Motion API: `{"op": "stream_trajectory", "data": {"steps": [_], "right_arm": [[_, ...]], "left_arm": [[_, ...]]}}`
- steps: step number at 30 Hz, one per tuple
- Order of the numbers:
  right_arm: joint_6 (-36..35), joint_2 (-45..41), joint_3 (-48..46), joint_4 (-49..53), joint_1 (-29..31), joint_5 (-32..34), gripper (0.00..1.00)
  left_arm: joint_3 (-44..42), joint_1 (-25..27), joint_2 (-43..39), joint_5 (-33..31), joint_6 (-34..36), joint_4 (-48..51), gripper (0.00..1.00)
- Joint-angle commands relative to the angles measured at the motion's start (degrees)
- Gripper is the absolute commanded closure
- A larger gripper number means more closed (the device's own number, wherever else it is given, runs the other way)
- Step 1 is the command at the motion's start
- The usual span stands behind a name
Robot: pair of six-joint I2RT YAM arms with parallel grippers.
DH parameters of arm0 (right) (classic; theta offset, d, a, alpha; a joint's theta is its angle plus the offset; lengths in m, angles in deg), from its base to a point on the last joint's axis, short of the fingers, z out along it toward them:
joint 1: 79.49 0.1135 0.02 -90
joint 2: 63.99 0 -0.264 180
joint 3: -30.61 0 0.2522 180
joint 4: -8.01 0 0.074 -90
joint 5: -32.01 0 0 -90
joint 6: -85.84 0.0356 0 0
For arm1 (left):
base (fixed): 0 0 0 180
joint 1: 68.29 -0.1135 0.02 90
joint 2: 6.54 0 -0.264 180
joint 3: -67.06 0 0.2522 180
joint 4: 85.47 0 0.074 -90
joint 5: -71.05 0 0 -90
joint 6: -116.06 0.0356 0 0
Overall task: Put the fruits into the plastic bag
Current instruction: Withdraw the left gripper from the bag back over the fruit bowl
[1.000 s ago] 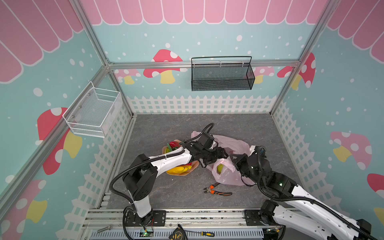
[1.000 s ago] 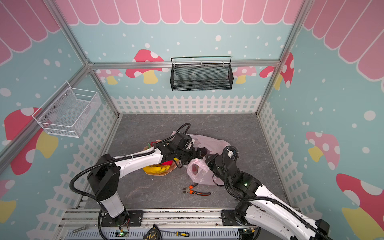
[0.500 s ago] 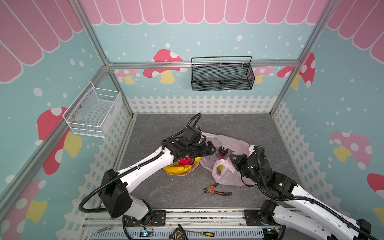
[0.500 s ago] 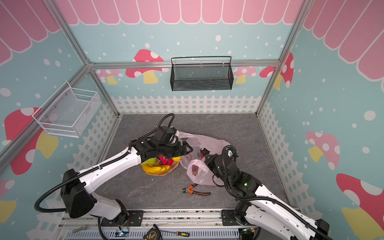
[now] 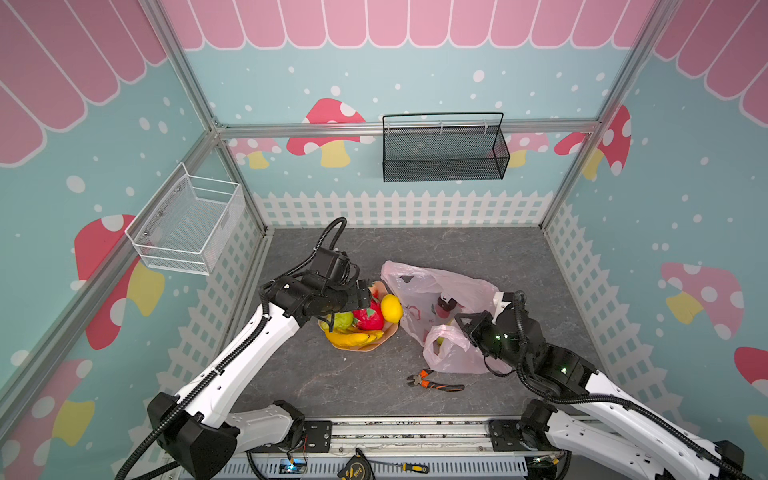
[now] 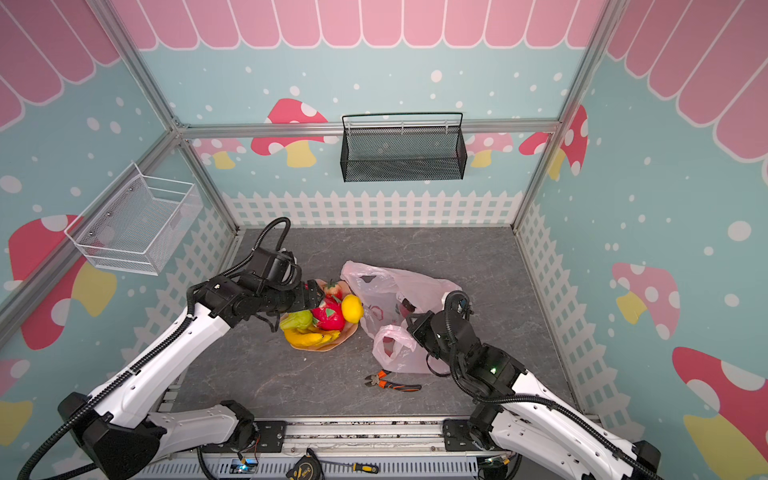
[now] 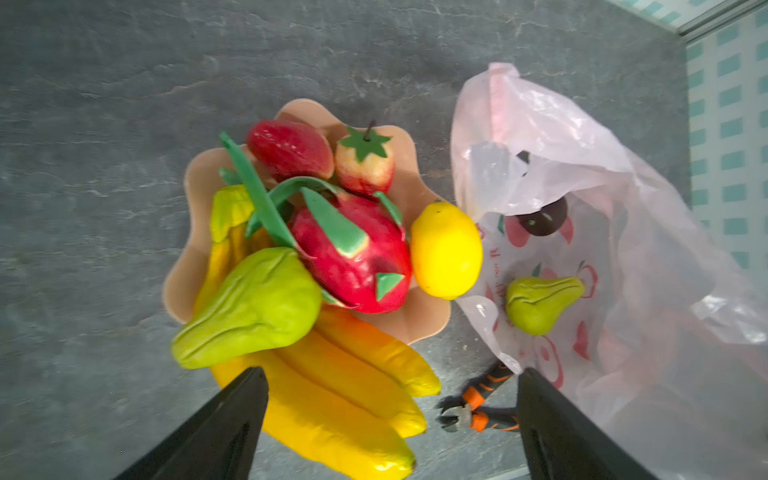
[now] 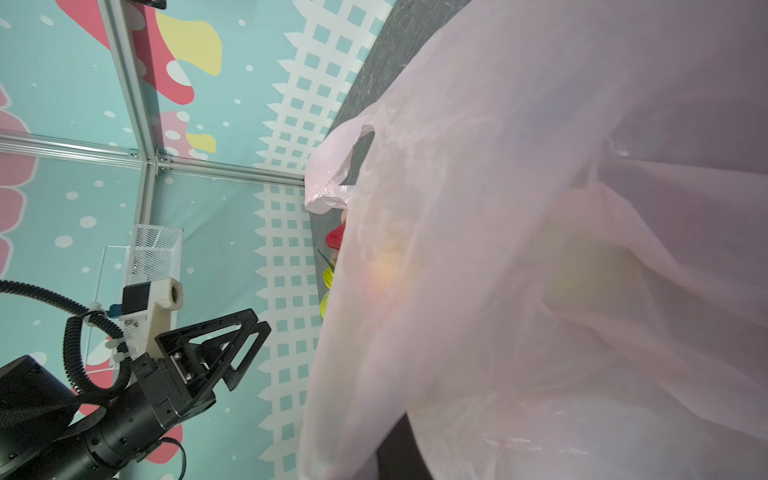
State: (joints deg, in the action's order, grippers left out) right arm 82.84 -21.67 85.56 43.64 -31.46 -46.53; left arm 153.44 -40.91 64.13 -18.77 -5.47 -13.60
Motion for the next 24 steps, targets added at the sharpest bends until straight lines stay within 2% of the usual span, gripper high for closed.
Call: {"op": "stream_trajectory", "data": {"steps": [1,6,12,14,24], "right_arm": [[-0.2,0.4,0.5,-0.8,-0.2,0.1,1.00],[-0.1,1.2,0.7,-0.2,-0.2,0.1,1.00],[0.0,1.4,0.4,-0.2,-0.2,0.7,1.00],[0.5,1.7,0.1,-0.3,-0.2,0.4,1.00],[1.1,3.6,0.4,-1.7,-0.2,-0.4,1.00]], "left_arm": [[1.8,-1.3,1.6,0.4,11.6,7.5,0.05],[0.2,-3.0,4.4,-0.7,18.2,8.5,0.04],[-0.9,-3.6,7.6,-2.7,20.0,7.6,0.04],[-1.9,-5.7,8.0,-2.8,19.8,6.3,0.04],[-2.8,-8.7,12.8,0.3,22.7,3.4,0.05]]}}
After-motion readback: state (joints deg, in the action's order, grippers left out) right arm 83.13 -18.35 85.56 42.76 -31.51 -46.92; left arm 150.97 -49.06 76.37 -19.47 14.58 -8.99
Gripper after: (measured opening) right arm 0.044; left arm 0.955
